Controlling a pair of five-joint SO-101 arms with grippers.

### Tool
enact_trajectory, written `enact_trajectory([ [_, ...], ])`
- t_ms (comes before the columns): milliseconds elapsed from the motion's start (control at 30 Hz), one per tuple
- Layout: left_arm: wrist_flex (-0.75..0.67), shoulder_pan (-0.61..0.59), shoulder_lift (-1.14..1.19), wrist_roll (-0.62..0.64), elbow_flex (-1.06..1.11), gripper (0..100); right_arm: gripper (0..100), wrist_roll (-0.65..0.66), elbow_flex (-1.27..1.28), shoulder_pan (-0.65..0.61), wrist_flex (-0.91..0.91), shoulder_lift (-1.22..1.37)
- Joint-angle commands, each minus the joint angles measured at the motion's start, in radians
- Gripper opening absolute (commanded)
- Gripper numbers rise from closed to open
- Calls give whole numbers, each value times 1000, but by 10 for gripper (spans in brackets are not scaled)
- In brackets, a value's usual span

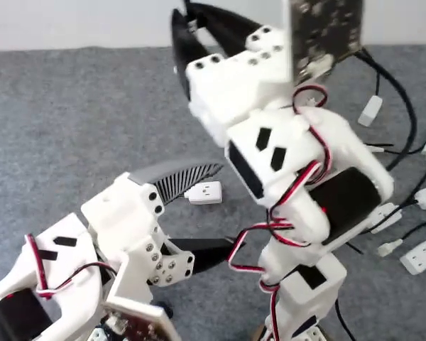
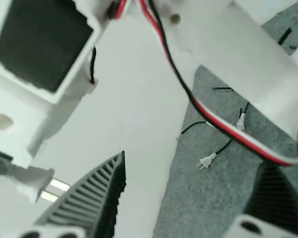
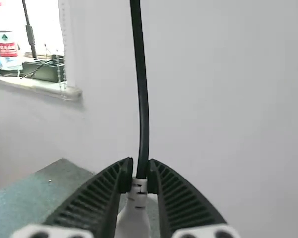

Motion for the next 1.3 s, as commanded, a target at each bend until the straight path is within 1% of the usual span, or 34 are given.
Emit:
enact_trajectory([
  [0, -63, 3, 6, -48, -35, 399, 8, 55, -23, -45, -15, -16],
  [100, -89, -6, 3, -98, 42, 399, 8, 60, -23, -48, -15, -12],
  [300, -216, -124, -3, -141, 213, 399, 8, 60, -25, -51, 41, -18],
  [500, -229, -147, -3, -176, 226, 400, 8, 66, -28, -51, 58, -24],
  [600, -226, -146, -14, -203, 208, 400, 8, 103, -23, -56, 77, -45],
  [700, -224, -149, -32, -267, 205, 400, 8, 121, -23, -56, 91, -56],
  [767, -224, -176, -37, -331, 208, 400, 8, 143, -23, -56, 110, -59],
  [1000, -230, -226, -40, -512, 205, 400, 8, 150, -23, -62, 104, -62],
  [1167, -226, -279, -41, -647, 222, 400, 8, 252, -23, -133, 114, -62],
  [1267, -226, -282, -71, -667, 240, 400, 8, 278, -23, -142, 113, -59],
])
